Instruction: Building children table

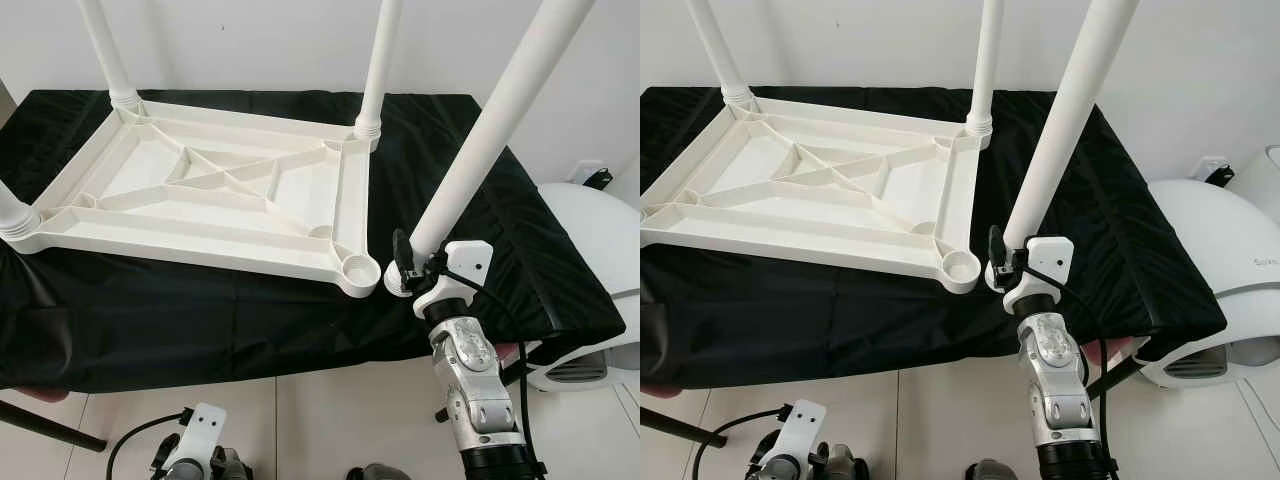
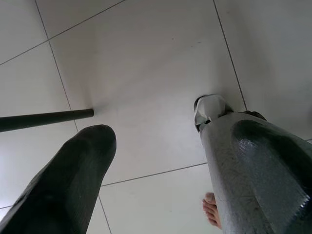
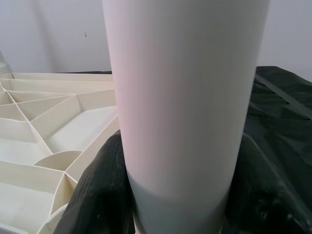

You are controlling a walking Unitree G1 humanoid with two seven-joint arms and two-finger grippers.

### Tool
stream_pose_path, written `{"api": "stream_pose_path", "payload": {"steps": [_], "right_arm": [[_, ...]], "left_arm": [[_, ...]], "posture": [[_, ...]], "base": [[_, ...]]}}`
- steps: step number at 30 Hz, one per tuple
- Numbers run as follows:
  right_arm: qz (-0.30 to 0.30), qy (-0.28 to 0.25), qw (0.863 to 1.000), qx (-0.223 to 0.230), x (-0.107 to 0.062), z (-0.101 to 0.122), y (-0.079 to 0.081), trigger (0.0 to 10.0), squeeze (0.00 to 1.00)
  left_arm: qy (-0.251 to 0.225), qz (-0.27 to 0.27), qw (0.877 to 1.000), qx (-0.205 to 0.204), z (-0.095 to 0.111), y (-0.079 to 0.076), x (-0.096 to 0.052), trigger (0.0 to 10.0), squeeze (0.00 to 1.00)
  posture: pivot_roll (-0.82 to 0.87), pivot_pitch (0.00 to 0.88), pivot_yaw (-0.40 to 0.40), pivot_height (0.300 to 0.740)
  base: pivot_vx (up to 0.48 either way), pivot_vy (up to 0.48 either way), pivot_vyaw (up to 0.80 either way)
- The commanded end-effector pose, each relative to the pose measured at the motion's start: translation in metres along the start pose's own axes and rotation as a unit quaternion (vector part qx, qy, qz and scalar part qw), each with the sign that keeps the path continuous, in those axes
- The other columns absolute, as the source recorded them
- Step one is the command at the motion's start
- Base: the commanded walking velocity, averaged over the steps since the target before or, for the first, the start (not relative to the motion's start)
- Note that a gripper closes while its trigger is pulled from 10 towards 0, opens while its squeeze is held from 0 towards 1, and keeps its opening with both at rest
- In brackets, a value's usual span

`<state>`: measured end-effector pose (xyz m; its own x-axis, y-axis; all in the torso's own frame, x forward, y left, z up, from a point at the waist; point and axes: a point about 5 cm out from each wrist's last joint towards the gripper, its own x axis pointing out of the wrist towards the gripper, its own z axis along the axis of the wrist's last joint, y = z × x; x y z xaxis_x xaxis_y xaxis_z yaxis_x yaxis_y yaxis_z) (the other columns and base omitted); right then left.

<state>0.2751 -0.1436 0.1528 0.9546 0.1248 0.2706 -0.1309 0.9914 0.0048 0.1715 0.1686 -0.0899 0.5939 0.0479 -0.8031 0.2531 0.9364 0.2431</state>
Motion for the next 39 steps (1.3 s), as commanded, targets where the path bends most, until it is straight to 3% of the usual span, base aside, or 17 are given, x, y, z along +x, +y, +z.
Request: {"api": "stream_pose_path", "payload": {"steps": [1, 39], "right_arm": [[0.001, -0.006, 1.0, -0.001, 0.0008, 0.0009, -0.0003, 10.0, 0.0], [0.0, -0.006, 1.0, 0.001, 0.0014, 0.001, 0.0008, 10.0, 0.0]], "left_arm": [[0.038, -0.037, 0.999, 0.005, -0.0193, -0.0121, -0.0046, 10.0, 0.0], [0.037, -0.036, 0.999, 0.003, -0.0184, -0.0121, -0.0044, 10.0, 0.0]], "posture": [[0.0, 0.098, 0.002, 0.74], [0.0, 0.103, 0.003, 0.74]], "base": [[0.0, 0.0, 0.0], [0.0, 0.0, 0.0]]}}
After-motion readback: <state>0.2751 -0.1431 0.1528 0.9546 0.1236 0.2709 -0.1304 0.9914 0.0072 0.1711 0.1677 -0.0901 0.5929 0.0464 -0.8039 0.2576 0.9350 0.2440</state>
